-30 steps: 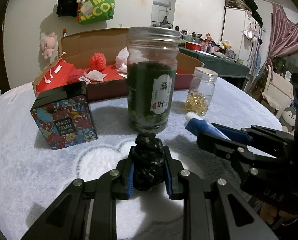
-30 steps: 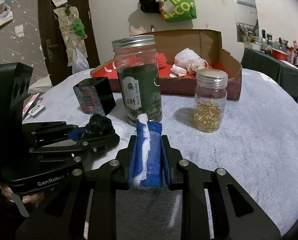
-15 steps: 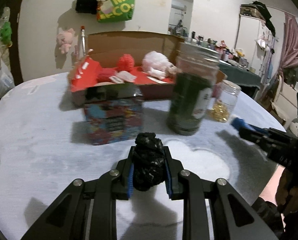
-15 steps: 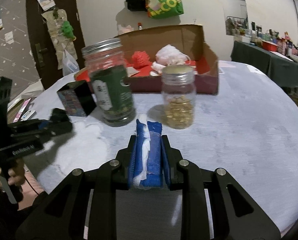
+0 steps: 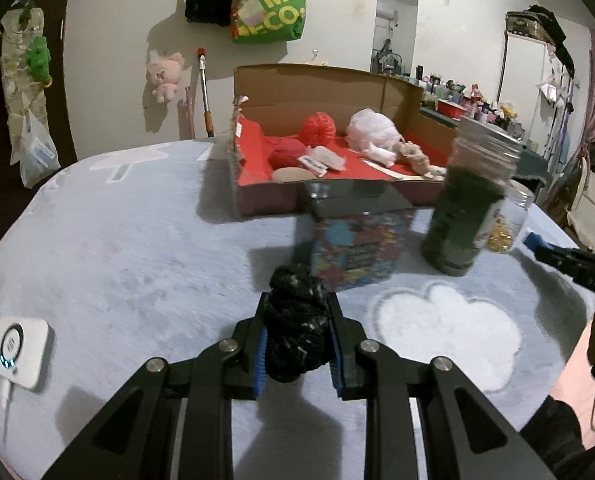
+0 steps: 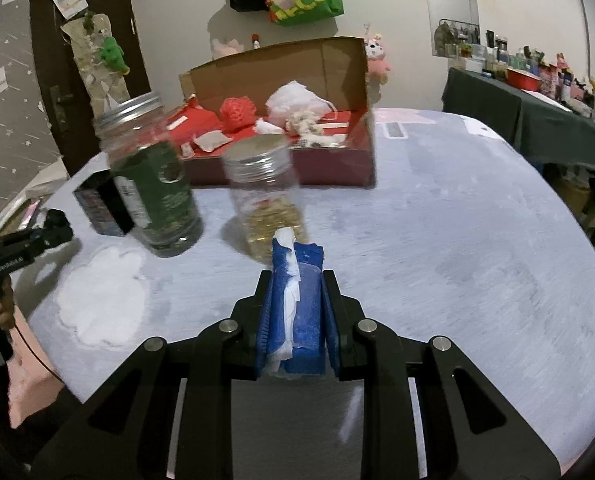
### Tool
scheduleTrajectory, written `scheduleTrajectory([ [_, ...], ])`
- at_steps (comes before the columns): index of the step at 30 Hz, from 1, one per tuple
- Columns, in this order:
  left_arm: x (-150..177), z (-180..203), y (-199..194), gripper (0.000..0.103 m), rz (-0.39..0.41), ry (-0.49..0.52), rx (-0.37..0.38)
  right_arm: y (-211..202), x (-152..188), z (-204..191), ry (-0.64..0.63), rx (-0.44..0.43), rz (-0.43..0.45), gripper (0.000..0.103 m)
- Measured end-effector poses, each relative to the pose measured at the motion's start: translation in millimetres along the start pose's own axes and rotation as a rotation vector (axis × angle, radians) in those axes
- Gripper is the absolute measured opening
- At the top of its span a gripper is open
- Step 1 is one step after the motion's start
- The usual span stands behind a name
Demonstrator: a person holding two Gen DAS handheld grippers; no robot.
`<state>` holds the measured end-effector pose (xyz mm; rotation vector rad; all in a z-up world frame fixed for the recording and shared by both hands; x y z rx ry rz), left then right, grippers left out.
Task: Organize soft objects
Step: 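Carry the black item with the left tool while the right tool carries the blue cloth into the box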
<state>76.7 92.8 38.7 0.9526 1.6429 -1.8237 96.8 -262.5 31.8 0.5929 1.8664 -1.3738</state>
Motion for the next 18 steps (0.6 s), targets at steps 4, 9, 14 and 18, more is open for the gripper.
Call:
scheduleTrajectory([
  [4, -8.3, -8.7, 6.3, 0.025, 0.005, 0.046, 0.004, 3.5, -7.0, 12.3, -0.006, -0.002, -0.009, 0.022],
  [9, -18.3, -15.5, 17.6, 0.025, -0.005, 0.119, 0.013, 9.8, -19.0, 22.1, -0.034, -0.019, -0.030, 0.022],
  [14, -28.4, -22.2, 29.3, 0.025, -0.027, 0.160, 0.009, 21.0, -32.8, 31.4, -0.045, -0.056, -0.071, 0.022],
  [18, -40.6, -26.7, 35.5, 0.025, -0.042, 0.174, 0.035, 27.1, -45.4, 32.5, -0.078, -0.052, -0.091, 0.022],
])
Point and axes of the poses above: each gripper's, at about its wrist camera, not at the fingertips, and y roughly the way its jaws point, z to its right, x to its underside, the point moved 2 cm from there along y, roughly the way its jaws point, and after that the axes turned 2 degrees about -x, right-handed, at the moved point
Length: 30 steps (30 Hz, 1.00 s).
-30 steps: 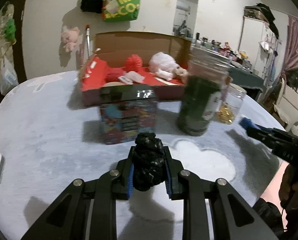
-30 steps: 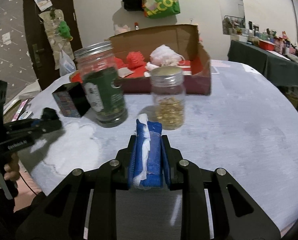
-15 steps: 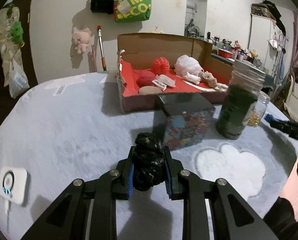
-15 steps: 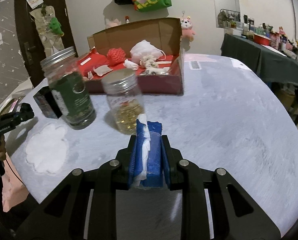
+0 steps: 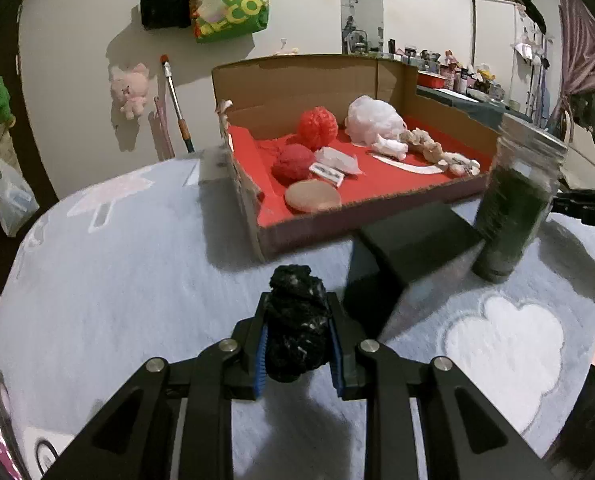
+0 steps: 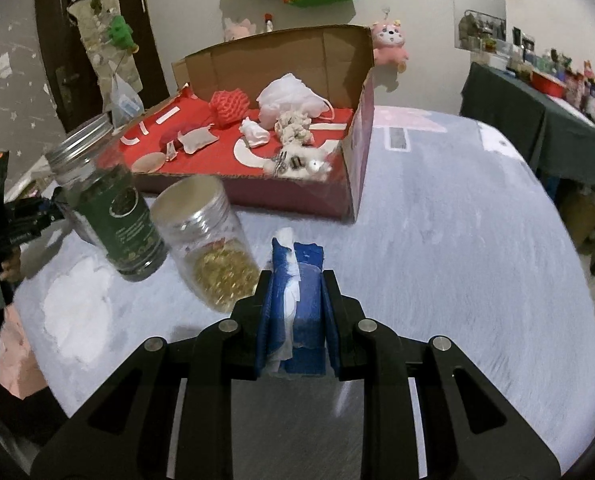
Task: Organize soft objects
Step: 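Carry the black item with the left tool while the right tool carries the blue cloth into the box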
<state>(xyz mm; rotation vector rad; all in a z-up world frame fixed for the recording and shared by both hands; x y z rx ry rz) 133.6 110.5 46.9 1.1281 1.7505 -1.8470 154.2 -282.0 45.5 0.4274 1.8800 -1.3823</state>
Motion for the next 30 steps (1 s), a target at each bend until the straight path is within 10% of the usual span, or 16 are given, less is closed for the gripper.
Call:
scheduleTrajectory([
  [18, -92.5, 31.5, 12.0, 0.026, 0.010, 0.166, 0.069, 14.4, -73.5, -7.9, -0.081, -0.099, -0.015, 0.022],
  [30, -147.0, 75.6, 88.9, 0.026, -0.170, 0.216, 0.162, 82.5, -134.0, -40.6, -0.138, -0.190, -0.171, 0.022],
])
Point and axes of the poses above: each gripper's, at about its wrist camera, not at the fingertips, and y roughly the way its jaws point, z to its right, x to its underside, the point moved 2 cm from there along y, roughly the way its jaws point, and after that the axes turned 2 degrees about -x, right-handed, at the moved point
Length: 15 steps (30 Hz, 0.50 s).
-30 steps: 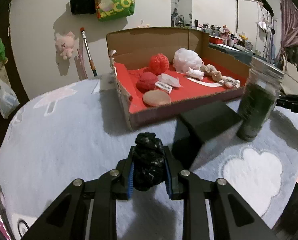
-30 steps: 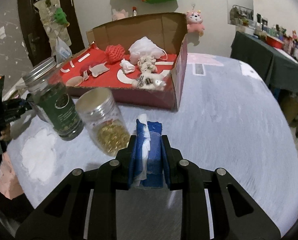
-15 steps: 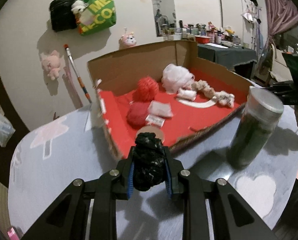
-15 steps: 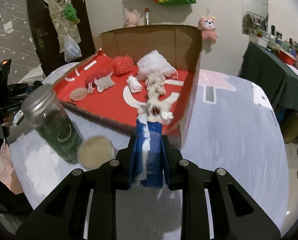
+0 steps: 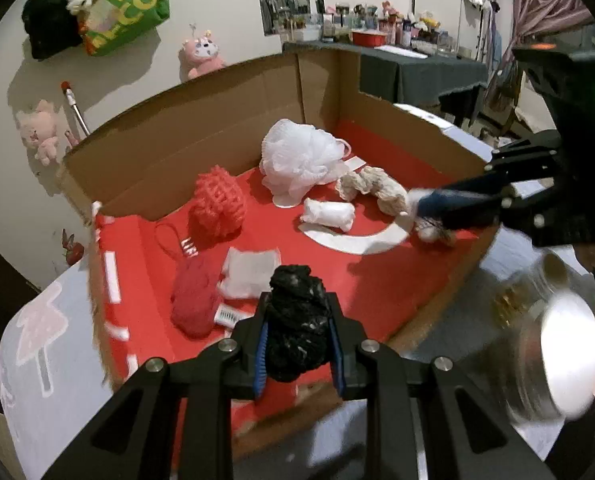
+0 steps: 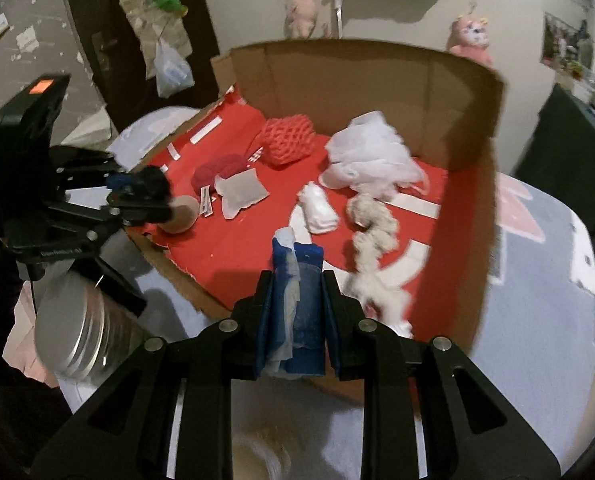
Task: Organize soft objects
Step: 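Carry the black item with the left tool while the right tool carries the blue cloth into the box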
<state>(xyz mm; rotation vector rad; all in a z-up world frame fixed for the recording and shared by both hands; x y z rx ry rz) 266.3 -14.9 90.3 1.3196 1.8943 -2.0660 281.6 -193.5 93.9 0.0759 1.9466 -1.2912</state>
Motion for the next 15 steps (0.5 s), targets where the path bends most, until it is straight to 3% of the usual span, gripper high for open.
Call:
scheduleTrajectory([
  [8, -12.9, 0.4, 40.1, 0.027, -0.136, 0.022, 0.065, 50.9, -23.1, -1.5, 0.000, -0.030, -0.167, 0.022],
  [15, -8.4, 8.2, 58.9, 0.027, -0.204, 0.049, 0.093, 73.8, -27.8, 2.4, -0.008, -0.004, -0.251, 0.023],
])
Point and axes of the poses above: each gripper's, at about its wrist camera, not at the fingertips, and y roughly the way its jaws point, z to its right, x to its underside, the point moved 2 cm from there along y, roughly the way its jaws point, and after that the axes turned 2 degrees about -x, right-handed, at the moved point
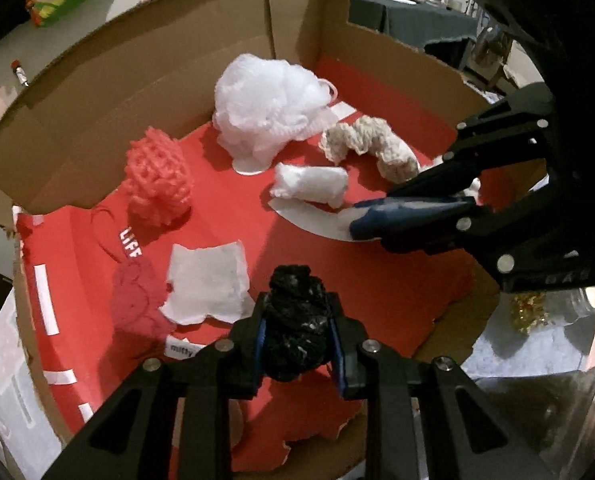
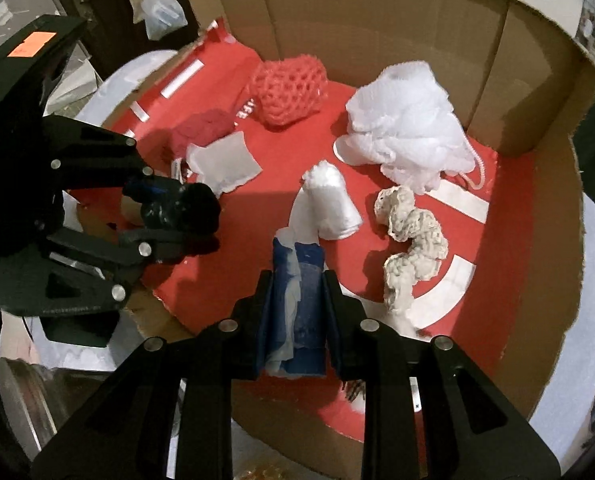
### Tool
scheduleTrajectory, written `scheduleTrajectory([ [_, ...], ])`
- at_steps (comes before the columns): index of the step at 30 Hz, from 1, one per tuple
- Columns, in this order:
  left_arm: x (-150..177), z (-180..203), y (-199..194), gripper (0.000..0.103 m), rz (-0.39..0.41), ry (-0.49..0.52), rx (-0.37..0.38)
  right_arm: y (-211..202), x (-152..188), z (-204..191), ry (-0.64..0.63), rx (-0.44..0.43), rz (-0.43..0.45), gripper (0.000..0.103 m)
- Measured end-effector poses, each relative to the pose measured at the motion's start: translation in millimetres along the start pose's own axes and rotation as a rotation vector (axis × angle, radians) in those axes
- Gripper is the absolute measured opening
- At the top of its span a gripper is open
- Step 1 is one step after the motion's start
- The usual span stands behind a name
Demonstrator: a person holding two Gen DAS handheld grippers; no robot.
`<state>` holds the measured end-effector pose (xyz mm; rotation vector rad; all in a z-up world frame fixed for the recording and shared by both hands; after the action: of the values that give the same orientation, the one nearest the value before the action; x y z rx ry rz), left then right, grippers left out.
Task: Organize soft objects
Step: 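Carry the black item with the left tool while the right tool carries the blue cloth into the box, then open the left tool releasing the black item while the right tool releases the blue cloth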
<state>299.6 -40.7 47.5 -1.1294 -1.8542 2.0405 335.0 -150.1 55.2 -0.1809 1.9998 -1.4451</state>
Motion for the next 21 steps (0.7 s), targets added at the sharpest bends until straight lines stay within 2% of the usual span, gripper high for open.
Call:
scheduleTrajectory([
  [6, 5.5, -2.1, 2.6, 0.027, -0.019, -0.004, -0.005, 13.1, -1.1, -2.7, -0.012, 0.018, -0.047, 0.023],
  [15, 13.0, -5.4, -1.0, 0.031, -0.033, -0.009, -0.010, 21.8, -7.9, -3.7, -0.006, 0.030, -0.063, 0.024],
  [21, -1.2, -4.2, 9.8, 0.042, -0.036, -0.010, -0.016, 25.3, -5.4, -6.9, -0.012, 0.052, -0.077, 0.025],
])
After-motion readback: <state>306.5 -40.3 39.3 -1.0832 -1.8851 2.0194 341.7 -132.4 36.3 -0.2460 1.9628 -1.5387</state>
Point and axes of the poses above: each gripper's, at about its wrist camera, not at the fingertips, and y roughly the way its jaws point, z to its right, x to its underside, the point moved 2 cm from there along y, roughly the way its jaws point, and after that the axes turned 2 degrees about -x, right-handed, at the moved point
